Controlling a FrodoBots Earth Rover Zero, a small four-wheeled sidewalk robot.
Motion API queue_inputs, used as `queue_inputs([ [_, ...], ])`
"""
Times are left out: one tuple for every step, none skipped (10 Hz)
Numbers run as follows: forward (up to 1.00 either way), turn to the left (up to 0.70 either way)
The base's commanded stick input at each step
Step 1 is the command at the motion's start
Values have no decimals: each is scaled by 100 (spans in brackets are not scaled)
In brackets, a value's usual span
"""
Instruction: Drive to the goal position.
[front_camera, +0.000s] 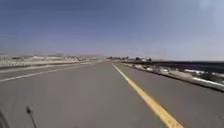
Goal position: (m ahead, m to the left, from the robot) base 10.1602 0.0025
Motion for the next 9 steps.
queue_inputs([
  [100,0],
  [100,0],
  [100,0],
  [100,0],
  [100,0],
  [100,0],
  [100,0],
  [100,0],
  [100,0],
])
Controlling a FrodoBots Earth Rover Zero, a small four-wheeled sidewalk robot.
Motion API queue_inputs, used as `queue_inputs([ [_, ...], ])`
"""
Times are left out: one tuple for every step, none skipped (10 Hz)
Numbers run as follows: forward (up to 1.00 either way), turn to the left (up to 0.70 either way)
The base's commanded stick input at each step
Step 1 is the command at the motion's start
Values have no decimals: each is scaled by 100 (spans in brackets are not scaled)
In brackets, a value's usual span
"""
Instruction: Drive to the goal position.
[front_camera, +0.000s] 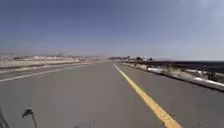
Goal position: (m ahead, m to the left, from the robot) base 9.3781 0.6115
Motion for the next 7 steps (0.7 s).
queue_inputs([
  [100,0],
  [100,0],
  [100,0],
  [100,0],
  [100,0],
  [100,0],
  [100,0],
])
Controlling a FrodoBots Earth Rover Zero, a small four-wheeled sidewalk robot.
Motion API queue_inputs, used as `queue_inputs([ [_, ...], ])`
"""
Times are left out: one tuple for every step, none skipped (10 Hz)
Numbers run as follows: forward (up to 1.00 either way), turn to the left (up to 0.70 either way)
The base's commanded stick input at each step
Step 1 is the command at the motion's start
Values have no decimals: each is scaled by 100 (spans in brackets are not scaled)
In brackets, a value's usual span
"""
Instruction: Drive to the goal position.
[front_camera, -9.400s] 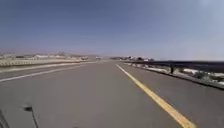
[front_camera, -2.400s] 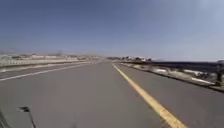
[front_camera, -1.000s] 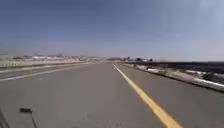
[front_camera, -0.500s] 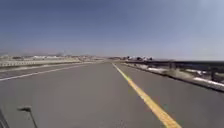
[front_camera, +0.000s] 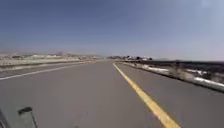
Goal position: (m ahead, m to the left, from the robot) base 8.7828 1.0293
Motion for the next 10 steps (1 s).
queue_inputs([
  [100,0],
  [100,0],
  [100,0],
  [100,0],
  [100,0],
  [100,0],
  [100,0],
  [100,0],
  [100,0],
  [100,0],
])
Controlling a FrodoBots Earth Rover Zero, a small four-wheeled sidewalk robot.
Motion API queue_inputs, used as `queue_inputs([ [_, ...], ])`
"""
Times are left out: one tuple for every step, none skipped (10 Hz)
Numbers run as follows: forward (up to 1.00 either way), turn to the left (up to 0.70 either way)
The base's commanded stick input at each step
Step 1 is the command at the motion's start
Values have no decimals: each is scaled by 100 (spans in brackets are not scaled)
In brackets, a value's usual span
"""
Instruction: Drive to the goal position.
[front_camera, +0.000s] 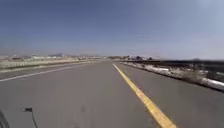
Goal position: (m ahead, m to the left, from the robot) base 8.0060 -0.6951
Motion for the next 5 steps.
queue_inputs([
  [100,0],
  [100,27],
  [100,27],
  [100,17],
  [100,5],
])
